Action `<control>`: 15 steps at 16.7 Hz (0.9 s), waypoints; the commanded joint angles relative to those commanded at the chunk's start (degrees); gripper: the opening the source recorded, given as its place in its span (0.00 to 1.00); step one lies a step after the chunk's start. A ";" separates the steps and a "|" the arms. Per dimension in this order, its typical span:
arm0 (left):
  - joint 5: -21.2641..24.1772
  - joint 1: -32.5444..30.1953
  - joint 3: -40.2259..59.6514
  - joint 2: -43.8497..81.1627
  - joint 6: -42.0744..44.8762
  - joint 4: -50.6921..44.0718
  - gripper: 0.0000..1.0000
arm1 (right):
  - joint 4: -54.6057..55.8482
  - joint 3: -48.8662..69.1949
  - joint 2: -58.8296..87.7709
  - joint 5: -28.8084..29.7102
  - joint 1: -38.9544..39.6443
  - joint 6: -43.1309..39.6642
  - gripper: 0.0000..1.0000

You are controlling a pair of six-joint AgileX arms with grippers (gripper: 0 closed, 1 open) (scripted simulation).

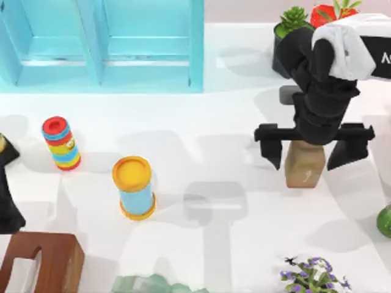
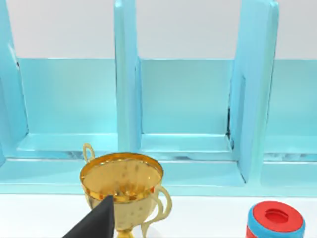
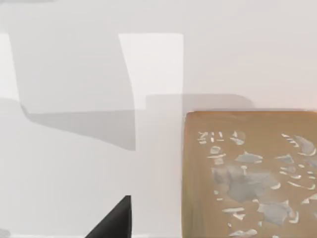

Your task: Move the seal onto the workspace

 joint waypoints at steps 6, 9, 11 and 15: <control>0.00 0.00 0.00 0.00 0.00 0.00 1.00 | -0.01 0.01 -0.03 0.00 -0.12 0.00 1.00; 0.00 0.00 0.00 0.00 0.00 0.00 1.00 | -2.12 2.08 -0.08 -0.02 -0.21 0.10 1.00; 0.00 0.00 0.00 0.00 0.00 0.00 1.00 | -6.37 6.21 -0.34 0.00 -0.23 0.08 1.00; 0.00 0.00 0.00 0.00 0.00 0.00 1.00 | -18.16 17.12 -0.88 0.00 -0.20 -0.01 1.00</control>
